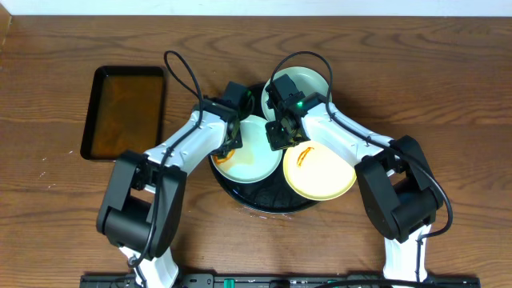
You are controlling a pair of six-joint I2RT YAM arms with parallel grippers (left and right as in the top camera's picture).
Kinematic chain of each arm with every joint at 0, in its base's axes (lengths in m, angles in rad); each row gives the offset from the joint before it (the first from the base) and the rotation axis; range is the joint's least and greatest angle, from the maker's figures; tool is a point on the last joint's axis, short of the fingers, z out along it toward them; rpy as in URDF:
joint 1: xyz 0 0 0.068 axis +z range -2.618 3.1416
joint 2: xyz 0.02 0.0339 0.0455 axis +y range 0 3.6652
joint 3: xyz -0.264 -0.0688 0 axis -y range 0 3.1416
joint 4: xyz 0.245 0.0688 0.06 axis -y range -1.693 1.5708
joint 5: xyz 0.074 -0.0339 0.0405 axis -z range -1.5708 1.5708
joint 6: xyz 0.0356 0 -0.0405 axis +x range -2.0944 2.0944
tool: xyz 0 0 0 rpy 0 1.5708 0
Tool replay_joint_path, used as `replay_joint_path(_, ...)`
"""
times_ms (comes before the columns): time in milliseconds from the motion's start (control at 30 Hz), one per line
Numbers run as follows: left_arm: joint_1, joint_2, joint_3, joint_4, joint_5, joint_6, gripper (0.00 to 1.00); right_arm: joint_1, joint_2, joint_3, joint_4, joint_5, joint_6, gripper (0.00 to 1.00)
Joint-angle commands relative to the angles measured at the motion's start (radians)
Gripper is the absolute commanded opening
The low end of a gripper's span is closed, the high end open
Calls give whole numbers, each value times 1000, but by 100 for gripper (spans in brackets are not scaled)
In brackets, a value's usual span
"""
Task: Clean dirty plates on tray and stack at the side
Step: 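Return the sponge with the left gripper to the black tray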
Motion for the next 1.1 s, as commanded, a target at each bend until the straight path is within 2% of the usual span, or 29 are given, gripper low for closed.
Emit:
replay_joint_path(0, 22, -106, 42, -10, -92, 23, 8, 7, 13, -3, -3, 14, 3, 1)
replay_joint_path(233, 35, -385, 43, 12, -61, 22, 7, 7, 7, -2, 24, -91, 2, 1)
replay_joint_path(433, 170, -542, 42, 19, -83, 59, 8, 8, -34, 19, 2, -156, -44, 1)
replay_joint_path(567, 278, -527, 30, 37, -83, 67, 7, 8, -103, 23, -4, -162, -46, 1)
replay_joint_path(767, 439, -396, 24, 111, -83, 66, 7, 9, -237, 23, -27, -128, -46, 1)
replay_joint_path(1067, 561, -260, 24, 158, -84, 66, 7, 12, -360, 23, -92, 192, -47, 1)
